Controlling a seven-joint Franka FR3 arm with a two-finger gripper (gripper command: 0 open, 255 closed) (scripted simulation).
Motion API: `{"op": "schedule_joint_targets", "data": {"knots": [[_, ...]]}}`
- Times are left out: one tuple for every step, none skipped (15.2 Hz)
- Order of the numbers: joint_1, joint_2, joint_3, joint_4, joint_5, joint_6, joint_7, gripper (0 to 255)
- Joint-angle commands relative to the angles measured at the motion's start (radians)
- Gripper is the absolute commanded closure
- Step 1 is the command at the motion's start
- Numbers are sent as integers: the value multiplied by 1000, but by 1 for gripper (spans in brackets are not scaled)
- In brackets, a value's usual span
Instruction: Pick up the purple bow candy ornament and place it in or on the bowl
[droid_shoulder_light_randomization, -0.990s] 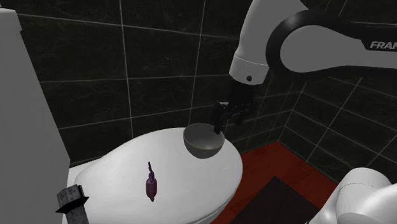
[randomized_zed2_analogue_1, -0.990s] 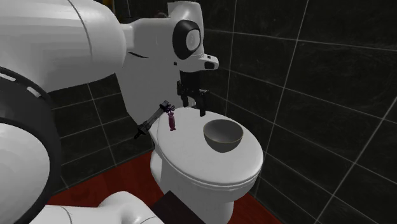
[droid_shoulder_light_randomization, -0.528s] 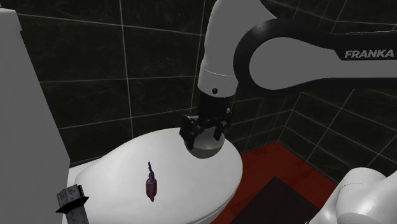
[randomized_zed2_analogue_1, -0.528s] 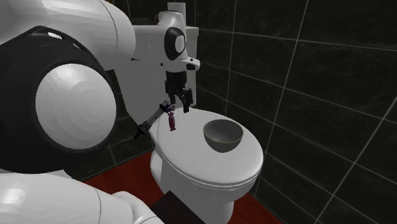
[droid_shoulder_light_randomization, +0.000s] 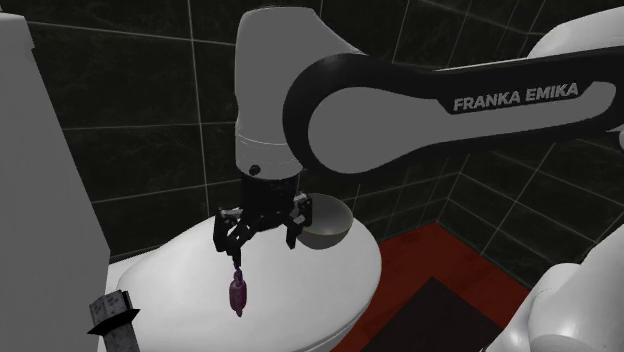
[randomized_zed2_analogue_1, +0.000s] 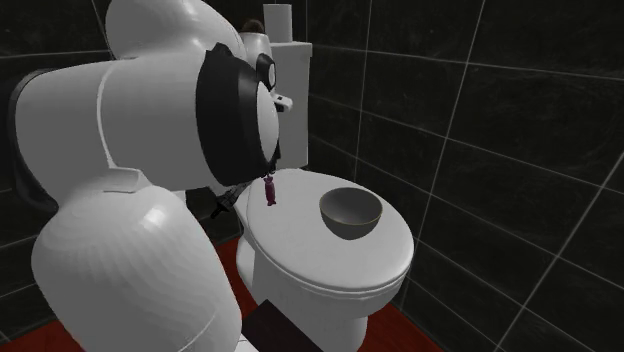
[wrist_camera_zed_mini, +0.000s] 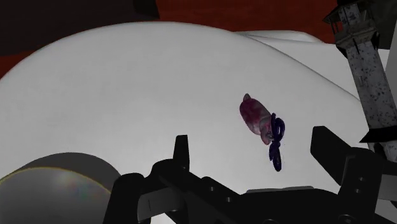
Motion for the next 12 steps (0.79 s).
{"op": "schedule_joint_targets", "data": {"knots": [[12,97,35,68,-54,1,79,0],[24,146,48,104,-83,-1,118,0],[28,148,46,106,-85,-1,120,0],[29,149,45,94,-85,12,120,0],[29,151,45,82,-87,25,121,0],[30,153,45,70,-88,38,122,0],[30,155,45,59,-89,51,123,0],[31,157,45,47,-91,65,125,0],[31,160,45,36,-93,78,126,0],[32,165,45,19,-97,98,129,0],[32,165,45,19,-97,98,129,0],[32,165,45,19,-97,98,129,0]]}}
